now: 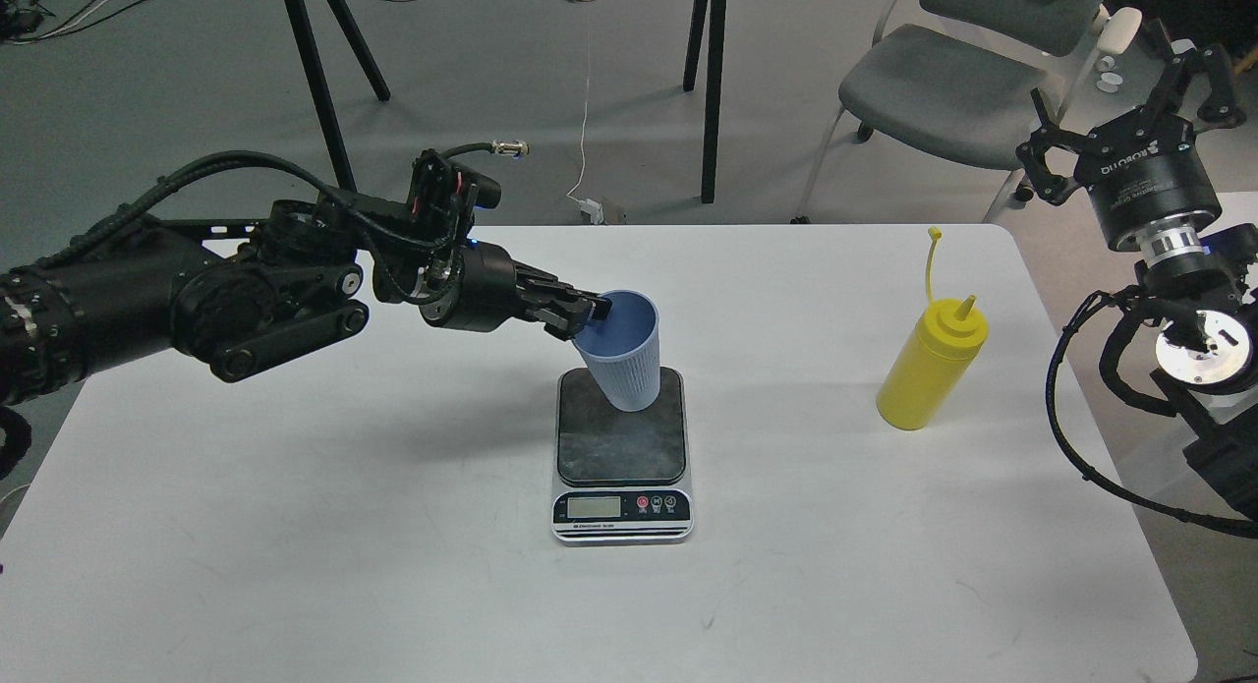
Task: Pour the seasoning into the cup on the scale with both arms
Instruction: 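Carry the blue cup with the left gripper onto the scale, then release the cup and withdraw the left gripper upward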
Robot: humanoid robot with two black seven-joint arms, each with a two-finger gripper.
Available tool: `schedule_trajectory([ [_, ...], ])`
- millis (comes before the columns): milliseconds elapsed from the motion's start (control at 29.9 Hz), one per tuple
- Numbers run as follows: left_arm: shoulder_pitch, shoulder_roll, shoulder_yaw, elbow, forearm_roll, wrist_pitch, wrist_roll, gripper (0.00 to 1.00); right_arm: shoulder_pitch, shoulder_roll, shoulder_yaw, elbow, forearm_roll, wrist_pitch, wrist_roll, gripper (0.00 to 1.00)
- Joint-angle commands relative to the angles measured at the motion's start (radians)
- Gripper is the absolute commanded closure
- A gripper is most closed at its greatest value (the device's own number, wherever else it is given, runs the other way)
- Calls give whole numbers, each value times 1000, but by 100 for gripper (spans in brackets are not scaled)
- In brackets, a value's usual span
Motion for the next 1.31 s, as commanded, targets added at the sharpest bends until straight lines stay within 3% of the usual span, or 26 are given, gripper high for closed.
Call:
schedule_trajectory([
  [0, 27, -7, -3, 3, -1, 2, 0, 99, -2, -2, 0, -1, 0, 0, 0, 1],
  [569, 93, -4, -14, 20, -6, 40, 0, 97, -2, 0, -3, 1, 0, 0, 0, 1],
  [803, 93, -1, -42, 15, -10, 40, 0, 87, -2, 0, -6, 1, 0, 0, 0, 1],
  [1171, 93, 6, -45, 12, -12, 40, 0, 81, -2, 0, -3, 2, 0, 0, 0, 1],
  [1272, 89, 17, -51, -21, -15, 40, 0, 74, -2, 0, -3, 2, 0, 0, 0, 1],
])
